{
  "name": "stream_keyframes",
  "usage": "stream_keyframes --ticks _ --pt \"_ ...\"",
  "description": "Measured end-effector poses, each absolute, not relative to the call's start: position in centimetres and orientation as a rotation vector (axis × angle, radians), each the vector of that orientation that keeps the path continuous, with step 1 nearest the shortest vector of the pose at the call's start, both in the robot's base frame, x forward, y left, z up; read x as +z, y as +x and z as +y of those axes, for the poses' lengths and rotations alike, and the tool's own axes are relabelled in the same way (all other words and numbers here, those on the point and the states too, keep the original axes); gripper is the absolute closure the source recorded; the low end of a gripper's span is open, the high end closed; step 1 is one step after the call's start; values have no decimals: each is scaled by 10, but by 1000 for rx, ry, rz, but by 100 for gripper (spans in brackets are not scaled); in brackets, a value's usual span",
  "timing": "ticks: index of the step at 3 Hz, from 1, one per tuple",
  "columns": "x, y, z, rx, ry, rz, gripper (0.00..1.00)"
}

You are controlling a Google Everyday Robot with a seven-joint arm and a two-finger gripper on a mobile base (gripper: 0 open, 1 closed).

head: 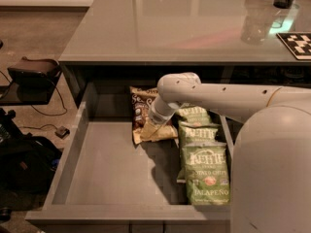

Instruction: Pick brown chip bag from top drawer and place on counter

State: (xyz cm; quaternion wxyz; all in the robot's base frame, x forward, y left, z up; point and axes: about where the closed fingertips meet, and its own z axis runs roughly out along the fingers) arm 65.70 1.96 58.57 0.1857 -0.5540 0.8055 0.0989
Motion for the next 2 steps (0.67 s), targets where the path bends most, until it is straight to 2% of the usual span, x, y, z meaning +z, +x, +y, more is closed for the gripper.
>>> stream_keyframes --ticks 1,2 --pt "594 657 20 279 -1561 2269 87" --pt "602 657 20 278 -1561 2269 100"
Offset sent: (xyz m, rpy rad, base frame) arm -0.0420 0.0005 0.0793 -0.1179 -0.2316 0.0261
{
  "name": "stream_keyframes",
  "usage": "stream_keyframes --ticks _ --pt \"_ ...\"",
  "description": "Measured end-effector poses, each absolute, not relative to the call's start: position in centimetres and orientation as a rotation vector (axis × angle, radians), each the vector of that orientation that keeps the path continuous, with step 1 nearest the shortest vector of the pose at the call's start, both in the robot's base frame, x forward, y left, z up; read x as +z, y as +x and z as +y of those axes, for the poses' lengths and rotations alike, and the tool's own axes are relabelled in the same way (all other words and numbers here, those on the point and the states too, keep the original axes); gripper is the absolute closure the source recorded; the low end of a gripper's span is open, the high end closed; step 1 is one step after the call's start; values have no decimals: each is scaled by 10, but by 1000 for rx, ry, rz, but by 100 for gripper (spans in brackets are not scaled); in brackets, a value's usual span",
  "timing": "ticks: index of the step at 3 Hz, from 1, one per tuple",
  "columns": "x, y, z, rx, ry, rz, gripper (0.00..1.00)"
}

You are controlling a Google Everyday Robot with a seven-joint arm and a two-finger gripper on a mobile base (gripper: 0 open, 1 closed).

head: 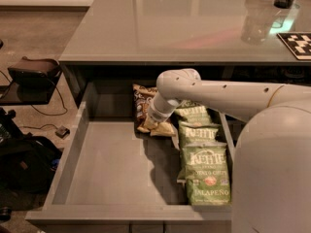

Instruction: Pick brown chip bag from top drawer and place on counter

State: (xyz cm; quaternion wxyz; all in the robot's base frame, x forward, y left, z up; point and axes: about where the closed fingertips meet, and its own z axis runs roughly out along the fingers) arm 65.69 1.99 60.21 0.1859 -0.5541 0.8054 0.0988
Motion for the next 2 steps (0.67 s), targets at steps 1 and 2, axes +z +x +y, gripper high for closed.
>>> stream_keyframes --ticks 1,2 --pt "638 643 37 173 -1600 2165 100" --pt "674 595 49 30 -1773 2047 100"
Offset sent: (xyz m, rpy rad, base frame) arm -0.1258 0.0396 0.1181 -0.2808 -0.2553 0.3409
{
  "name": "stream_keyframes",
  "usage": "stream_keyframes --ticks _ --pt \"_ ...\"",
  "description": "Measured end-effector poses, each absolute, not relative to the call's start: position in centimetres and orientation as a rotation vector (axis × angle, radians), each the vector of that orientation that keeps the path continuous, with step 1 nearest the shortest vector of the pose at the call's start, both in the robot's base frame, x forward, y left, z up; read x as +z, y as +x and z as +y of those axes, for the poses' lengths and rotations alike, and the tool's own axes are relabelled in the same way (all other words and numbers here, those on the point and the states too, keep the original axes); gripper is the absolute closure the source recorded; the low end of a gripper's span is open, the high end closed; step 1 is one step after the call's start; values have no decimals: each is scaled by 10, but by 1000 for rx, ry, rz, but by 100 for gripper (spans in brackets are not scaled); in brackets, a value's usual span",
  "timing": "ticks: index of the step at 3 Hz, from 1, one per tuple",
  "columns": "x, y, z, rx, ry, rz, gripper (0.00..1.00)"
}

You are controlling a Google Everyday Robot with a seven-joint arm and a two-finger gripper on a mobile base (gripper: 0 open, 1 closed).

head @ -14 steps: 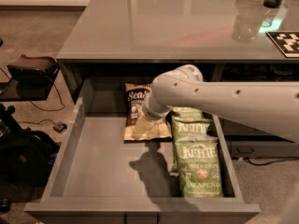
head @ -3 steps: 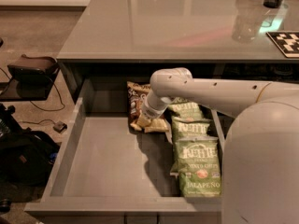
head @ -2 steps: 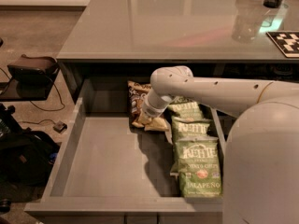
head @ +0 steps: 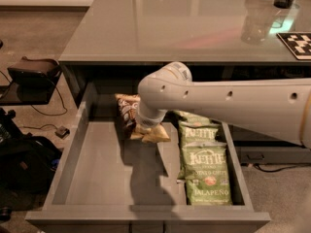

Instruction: Pick brown chip bag from top drawer and place on counter

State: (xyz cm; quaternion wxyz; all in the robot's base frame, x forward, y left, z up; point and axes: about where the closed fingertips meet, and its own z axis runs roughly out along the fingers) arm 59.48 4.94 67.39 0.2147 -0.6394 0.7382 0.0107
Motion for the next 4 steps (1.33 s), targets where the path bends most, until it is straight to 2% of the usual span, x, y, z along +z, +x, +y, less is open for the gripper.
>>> stream_keyframes --ticks 2,3,4 --pt "732 525 45 -145 -1897 1903 100" --pt "774 516 23 -188 -1764 1898 100" --pt "813 530 -17 -167 -1599 1932 100"
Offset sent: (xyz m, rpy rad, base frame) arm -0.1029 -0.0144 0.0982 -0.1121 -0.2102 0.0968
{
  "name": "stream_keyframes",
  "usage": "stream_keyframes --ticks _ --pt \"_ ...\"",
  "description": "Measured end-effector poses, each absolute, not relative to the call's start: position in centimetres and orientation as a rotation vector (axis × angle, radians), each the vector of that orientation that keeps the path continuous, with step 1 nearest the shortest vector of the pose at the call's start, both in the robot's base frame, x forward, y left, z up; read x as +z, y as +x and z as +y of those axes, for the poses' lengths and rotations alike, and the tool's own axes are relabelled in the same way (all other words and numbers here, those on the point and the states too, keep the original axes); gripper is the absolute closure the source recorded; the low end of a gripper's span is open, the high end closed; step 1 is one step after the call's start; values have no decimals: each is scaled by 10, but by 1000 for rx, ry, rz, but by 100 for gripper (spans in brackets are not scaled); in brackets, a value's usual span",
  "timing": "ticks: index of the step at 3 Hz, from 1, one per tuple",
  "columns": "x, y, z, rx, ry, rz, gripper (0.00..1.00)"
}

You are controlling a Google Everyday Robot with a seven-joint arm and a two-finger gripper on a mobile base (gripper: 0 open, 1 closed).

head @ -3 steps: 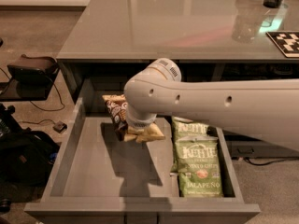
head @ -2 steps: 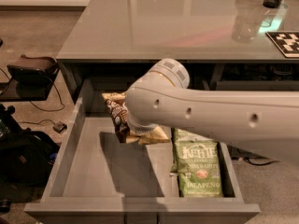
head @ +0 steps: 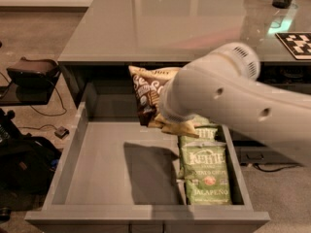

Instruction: Pick brown chip bag from top drawer and place on counter

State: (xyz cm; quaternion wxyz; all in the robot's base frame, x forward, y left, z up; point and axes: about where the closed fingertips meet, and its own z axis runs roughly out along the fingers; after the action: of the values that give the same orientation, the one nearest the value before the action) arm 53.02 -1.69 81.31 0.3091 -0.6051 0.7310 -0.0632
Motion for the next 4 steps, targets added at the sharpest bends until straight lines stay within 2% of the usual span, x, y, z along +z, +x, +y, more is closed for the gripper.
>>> stream_keyframes --ticks 1,2,3,4 --pt "848 562 -66 -82 -1452 1964 100" --pt "840 587 -109 96 -1399 2012 100" --pt "851 602 -97 177 -1410 1949 100" --pt "851 602 -97 177 -1411 1948 100"
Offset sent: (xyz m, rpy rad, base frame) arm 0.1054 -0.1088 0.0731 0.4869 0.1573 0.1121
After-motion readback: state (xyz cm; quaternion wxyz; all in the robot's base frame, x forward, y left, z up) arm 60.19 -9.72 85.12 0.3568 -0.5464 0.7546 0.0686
